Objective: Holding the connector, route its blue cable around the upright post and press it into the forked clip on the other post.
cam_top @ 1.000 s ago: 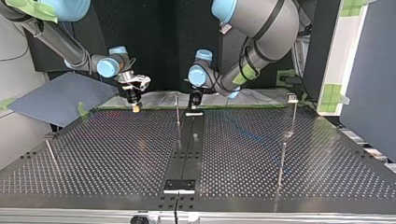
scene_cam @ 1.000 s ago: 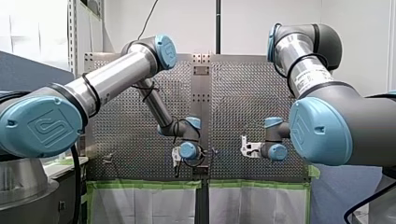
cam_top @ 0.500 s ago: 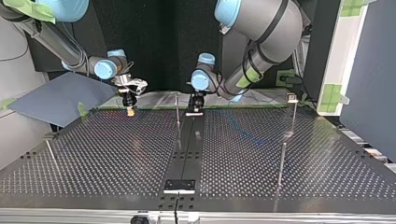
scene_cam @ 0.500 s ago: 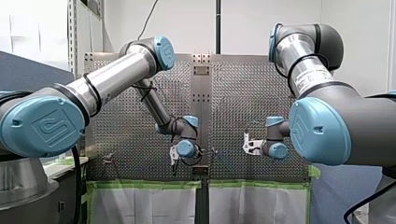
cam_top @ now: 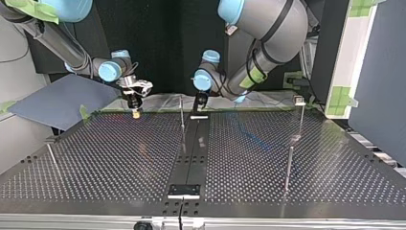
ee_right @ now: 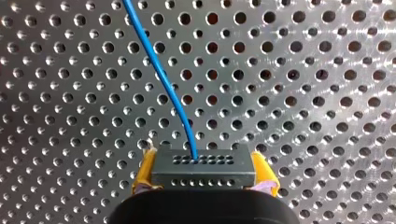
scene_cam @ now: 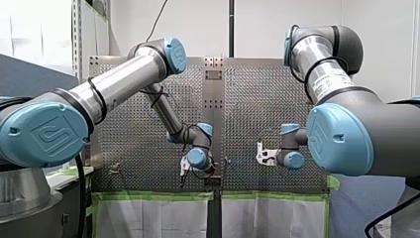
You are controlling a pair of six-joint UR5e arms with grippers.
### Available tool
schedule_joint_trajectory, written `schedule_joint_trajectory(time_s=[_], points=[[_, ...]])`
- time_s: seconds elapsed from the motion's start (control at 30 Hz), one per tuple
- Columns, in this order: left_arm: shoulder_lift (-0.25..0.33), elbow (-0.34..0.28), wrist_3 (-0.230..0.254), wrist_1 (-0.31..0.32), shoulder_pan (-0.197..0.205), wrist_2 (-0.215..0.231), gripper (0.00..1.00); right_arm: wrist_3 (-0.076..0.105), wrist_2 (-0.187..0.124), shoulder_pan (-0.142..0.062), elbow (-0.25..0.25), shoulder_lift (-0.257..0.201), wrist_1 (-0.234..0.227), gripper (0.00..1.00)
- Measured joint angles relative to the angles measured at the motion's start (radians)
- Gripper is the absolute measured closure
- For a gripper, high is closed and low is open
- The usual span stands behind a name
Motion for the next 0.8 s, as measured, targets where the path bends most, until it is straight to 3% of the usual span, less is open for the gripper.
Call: schedule_joint_trajectory(time_s=[0.13, 0.47, 0.63, 0.8], points=[[0.001, -0.024, 0.032, -0.014, -0.008, 0.030, 0.00, 0.000, 0.000, 0.003, 0.000, 0.000, 0.002, 1.00], [0.012, -0.086, 0.103, 0.041, -0.017, 0.107, 0.00, -0.002, -0.001, 0.007, 0.000, 0.001, 0.004, 1.00], [0.035, -0.088, 0.110, 0.044, -0.021, 0.097, 0.00, -0.002, -0.002, 0.007, 0.000, 0.001, 0.008, 1.00], [0.055, -0.088, 0.110, 0.044, -0.022, 0.056, 0.00, -0.002, -0.003, 0.008, 0.000, 0.001, 0.009, 1.00]])
